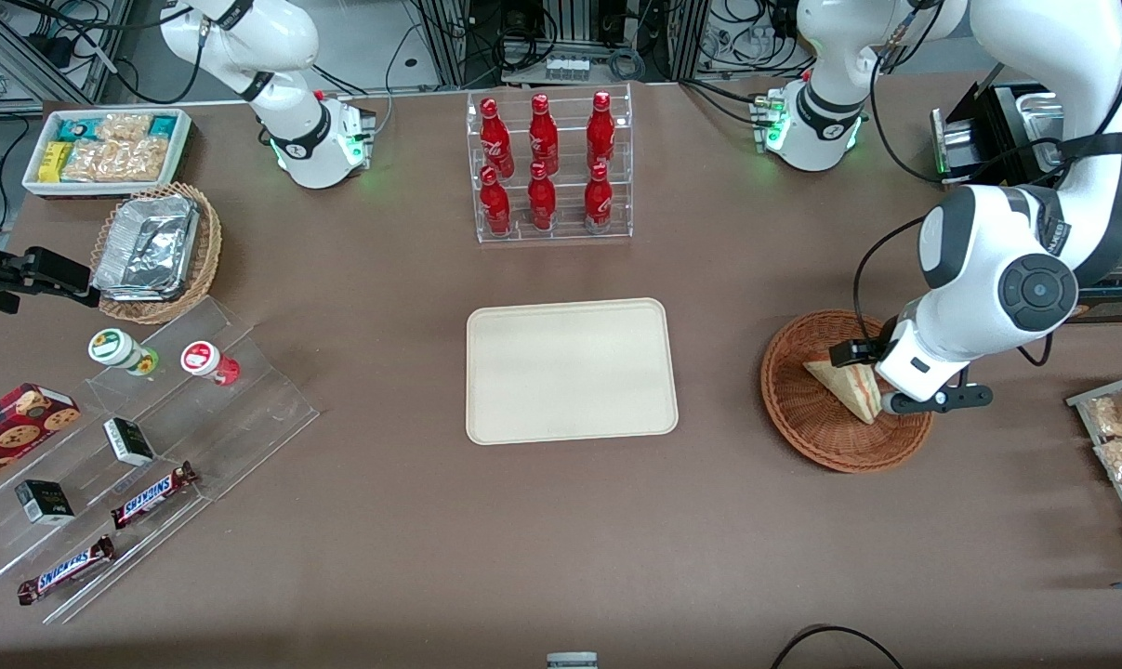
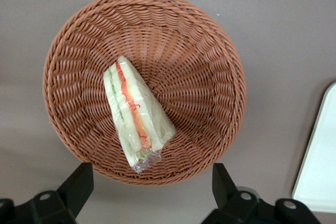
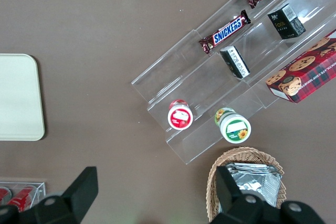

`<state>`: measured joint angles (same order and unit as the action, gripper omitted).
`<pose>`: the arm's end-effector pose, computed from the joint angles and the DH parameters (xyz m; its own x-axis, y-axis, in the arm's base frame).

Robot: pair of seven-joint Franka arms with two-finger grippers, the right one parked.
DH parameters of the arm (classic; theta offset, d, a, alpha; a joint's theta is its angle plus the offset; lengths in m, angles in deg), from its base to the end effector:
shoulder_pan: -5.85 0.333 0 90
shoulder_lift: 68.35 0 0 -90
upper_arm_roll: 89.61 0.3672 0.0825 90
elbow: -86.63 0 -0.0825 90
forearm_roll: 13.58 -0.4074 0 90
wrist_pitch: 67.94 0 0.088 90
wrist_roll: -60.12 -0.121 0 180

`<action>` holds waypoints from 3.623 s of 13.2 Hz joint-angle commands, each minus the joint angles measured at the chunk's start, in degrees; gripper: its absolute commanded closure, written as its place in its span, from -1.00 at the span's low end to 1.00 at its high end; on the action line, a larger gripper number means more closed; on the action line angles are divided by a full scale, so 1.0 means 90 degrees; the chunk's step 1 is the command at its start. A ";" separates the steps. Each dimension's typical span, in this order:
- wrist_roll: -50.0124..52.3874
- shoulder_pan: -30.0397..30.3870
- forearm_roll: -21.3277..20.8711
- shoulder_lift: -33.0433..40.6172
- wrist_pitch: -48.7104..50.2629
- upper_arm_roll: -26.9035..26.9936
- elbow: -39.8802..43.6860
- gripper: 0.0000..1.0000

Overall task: Place sandwich from basket to tray
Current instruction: 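Lower the open left gripper around the sandwich's upright edge, then close the left gripper on the sandwich, then lift the sandwich and carry it with the left gripper over the tray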

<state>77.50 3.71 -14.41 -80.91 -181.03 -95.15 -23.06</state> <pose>0.6115 -0.0786 0.3930 0.9745 0.1635 -0.1535 0.1594 -0.9865 -0.0389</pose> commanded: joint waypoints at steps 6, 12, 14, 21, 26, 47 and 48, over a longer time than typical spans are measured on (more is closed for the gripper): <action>0.2051 0.0023 -0.0006 0.0019 -0.0295 0.0010 -0.0234 -1.00; 0.2179 0.0023 -0.0015 0.0565 -0.1689 0.0020 -0.1579 -1.00; 0.2189 0.0023 -0.0025 0.0722 -0.2139 0.0029 -0.1932 -1.00; 0.2189 0.0033 -0.0045 0.0811 -0.2785 0.0176 -0.2461 -1.00; 0.2560 0.0023 -0.0006 0.0430 -0.3117 0.0205 -0.2431 -1.00; 0.1566 -0.0094 -0.0064 0.0400 -0.0132 -0.0340 -0.0529 1.00; 0.1497 -0.0094 -0.0035 0.0361 0.0016 -0.0487 -0.0401 1.00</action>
<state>93.13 3.17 -14.45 -76.78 -184.60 -97.75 -30.16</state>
